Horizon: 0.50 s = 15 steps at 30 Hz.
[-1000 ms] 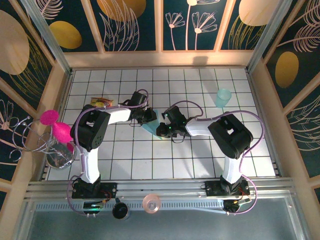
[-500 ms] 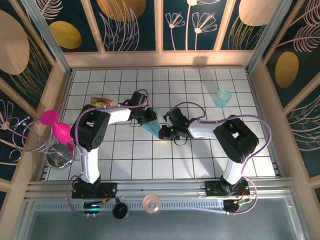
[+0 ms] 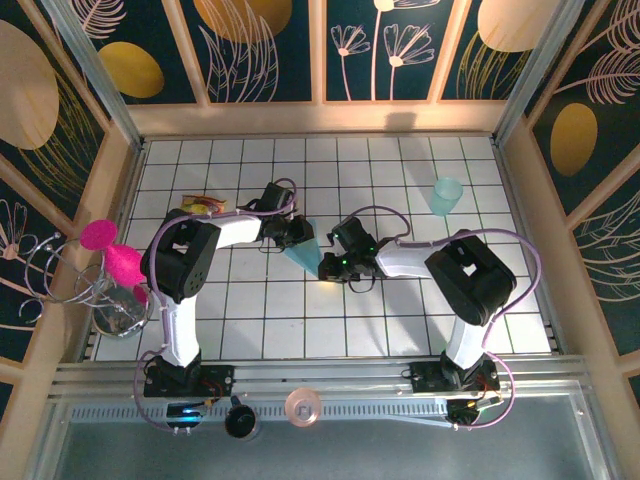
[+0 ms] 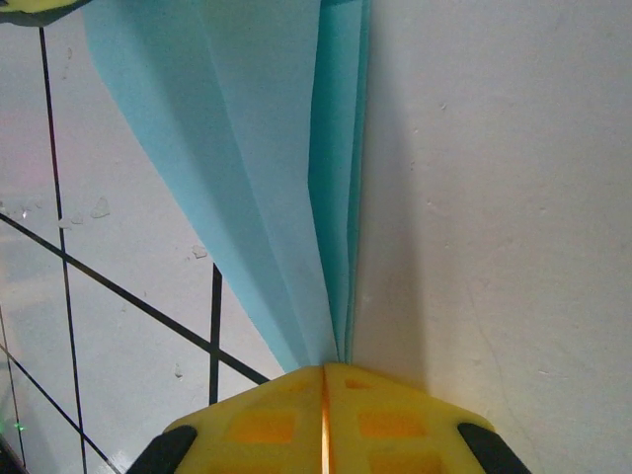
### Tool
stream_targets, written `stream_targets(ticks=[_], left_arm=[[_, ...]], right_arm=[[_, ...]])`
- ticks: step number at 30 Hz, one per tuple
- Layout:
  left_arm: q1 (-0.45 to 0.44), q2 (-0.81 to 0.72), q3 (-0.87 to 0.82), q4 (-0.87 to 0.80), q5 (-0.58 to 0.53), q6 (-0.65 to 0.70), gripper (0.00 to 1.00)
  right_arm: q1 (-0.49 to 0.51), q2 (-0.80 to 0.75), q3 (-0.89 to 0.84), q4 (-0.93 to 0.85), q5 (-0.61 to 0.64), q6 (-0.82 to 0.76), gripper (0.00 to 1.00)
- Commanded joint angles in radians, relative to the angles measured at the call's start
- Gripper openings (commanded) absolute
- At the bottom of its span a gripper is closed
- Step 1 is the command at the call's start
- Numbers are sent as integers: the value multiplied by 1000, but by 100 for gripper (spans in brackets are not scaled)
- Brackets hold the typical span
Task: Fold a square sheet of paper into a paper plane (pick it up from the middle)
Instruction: Fourth fold the wing at the center of the table.
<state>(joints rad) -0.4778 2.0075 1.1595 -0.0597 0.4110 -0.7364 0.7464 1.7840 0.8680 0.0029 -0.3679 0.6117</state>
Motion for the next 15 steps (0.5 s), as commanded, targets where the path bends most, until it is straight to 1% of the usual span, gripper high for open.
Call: stream_targets(ticks=[1, 7, 15], left_arm=[[13, 47, -27, -71, -76, 10, 19], [13, 46, -24, -77, -85, 12, 18], [13, 43, -24, -77, -78, 14, 18]], right_arm=[[14, 29, -21, -53, 10, 7, 9], [18, -58, -40, -55, 5, 0, 10], [19, -10, -48, -57, 26, 13, 9]])
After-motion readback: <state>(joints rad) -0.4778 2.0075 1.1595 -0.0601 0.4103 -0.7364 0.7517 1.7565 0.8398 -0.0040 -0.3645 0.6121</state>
